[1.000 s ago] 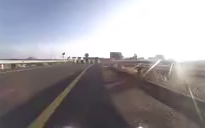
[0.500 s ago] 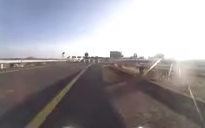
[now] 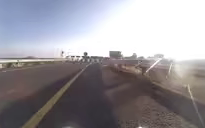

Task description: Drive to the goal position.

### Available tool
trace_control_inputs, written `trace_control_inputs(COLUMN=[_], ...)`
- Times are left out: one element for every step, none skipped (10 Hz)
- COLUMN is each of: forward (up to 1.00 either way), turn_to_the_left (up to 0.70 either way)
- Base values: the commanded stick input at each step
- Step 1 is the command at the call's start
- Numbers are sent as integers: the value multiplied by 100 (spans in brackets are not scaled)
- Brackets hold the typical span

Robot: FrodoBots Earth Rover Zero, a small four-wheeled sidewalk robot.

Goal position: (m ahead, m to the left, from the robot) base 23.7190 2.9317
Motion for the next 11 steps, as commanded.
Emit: trace_control_inputs(forward=[50,50,50,50,50,50,50,50,50,50,50], turn_to_the_left=[0,0,0,0,0,0,0,0,0,0,1])
